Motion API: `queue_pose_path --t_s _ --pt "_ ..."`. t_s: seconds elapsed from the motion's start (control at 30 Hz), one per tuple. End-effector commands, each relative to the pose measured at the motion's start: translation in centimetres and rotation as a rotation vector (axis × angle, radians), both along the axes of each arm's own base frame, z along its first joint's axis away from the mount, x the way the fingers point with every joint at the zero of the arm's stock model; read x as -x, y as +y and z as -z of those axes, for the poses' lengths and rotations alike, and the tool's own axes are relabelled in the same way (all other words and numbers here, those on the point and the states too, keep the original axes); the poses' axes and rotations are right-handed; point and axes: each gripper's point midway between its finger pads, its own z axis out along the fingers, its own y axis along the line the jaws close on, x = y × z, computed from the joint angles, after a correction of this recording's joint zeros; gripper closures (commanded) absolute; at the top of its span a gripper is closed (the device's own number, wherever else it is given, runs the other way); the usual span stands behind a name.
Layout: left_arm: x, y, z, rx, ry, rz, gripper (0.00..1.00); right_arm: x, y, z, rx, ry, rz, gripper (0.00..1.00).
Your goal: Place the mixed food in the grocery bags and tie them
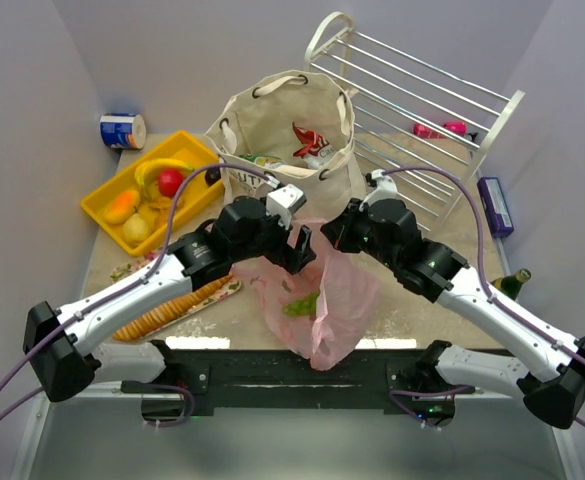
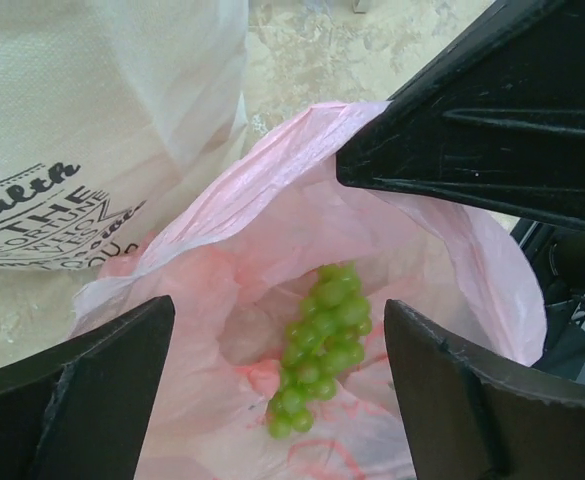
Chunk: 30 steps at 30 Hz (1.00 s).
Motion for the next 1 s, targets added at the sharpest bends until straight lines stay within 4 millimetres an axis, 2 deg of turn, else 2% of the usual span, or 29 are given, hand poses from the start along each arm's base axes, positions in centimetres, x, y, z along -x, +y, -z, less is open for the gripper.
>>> queue_pose_path --t_s 0.0,0.13,0.17,0.2,0.23,0.27,0.3,0.33,0.37,0.43,0.47,0.5,0.53,0.57,0.63,0.67,0.73,0.77,0.83,0.87,0.93,0.97 --pt "-0.7 1.3 -5.8 0.08 -0.134 -0.016 0.07 -0.8 -0.7 -0.7 0.005 -0.027 0.047 1.0" --pt "-2.2 4.5 -9.2 0.156 -0.168 -0.04 0.04 -0.8 -0.7 -0.3 0.02 -0.024 0.049 1.0" --pt "-3.7 6.6 -9.7 0.161 -0.181 -0.098 0.04 -0.8 -0.8 -0.3 0.022 -0.026 0.051 1.0" --pt "-4.2 7.6 -10.0 0.157 -0.183 -0.117 0.04 -0.8 -0.8 0.0 0.026 -0.02 0.05 1.0" --pt "-4.7 8.2 -11.0 0.164 -0.202 -0.119 0.04 -0.8 -0.8 0.1 0.028 -0.019 0.048 1.0" --pt "-6.0 9.7 -11.2 0.145 -0.215 -0.156 0.03 -0.8 -0.9 0.3 0.029 -0.016 0.05 1.0" --pt "-6.3 10.4 -11.2 0.135 -0.21 -0.166 0.03 -0.8 -0.8 0.3 0.027 -0.015 0.05 1.0" --pt "-6.7 10.9 -12.3 0.143 -0.228 -0.164 0.02 -0.7 -0.8 0.4 0.027 -0.014 0.045 1.0" --pt "-8.3 12.7 -12.0 0.122 -0.225 -0.218 0.02 -0.7 -0.8 0.3 0.023 -0.015 0.045 1.0" --pt "-10.1 15.4 -11.8 0.092 -0.206 -0.307 0.01 -0.7 -0.8 0.3 0.024 -0.018 0.046 1.0" --pt "-12.0 18.3 -10.7 0.067 -0.178 -0.395 0.01 -0.6 -0.9 0.1 0.021 -0.023 0.046 1.0" --pt "-12.8 19.8 -10.1 0.057 -0.159 -0.444 0.01 -0.6 -1.0 0.0 0.021 -0.024 0.045 1.0" --pt "-14.0 22.1 -9.4 0.023 -0.149 -0.55 0.01 -0.5 -1.0 0.0 0.021 -0.026 0.045 1.0" --pt "-15.2 24.2 -7.9 -0.008 -0.115 -0.626 0.01 -0.5 -1.0 0.1 0.025 -0.027 0.041 1.0" --pt "-16.4 27.1 -6.3 -0.073 -0.093 -0.75 0.01 -0.4 -1.0 0.0 0.016 -0.031 0.037 1.0" --pt "-17.4 28.3 -4.7 -0.109 -0.064 -0.793 0.01 -0.4 -0.9 0.3 0.017 -0.028 0.032 1.0" --pt "-18.5 30.3 -3.4 -0.175 -0.053 -0.875 0.01 -0.1 -0.6 0.1 0.001 -0.032 0.013 1.0" --pt "-19.5 31.0 -1.3 -0.22 -0.01 -0.894 0.01 -0.2 -0.6 0.1 0.0 -0.035 0.01 1.0" --pt "-20.6 32.2 -0.1 -0.26 0.008 -0.936 0.01 -0.1 -0.3 0.2 -0.002 -0.032 -0.003 1.0" --pt "-21.3 32.5 1.6 -0.28 0.042 -0.944 0.01 -0.1 -0.2 0.3 0.0 -0.03 -0.008 1.0" --pt "-22.5 34.5 2.2 -0.298 0.035 -1.0 0.01 0.0 0.2 0.3 -0.006 -0.028 -0.026 1.0" --pt "-23.1 35.2 3.8 -0.333 0.064 -1.01 0.01 0.0 0.3 0.4 -0.009 -0.027 -0.029 1.0"
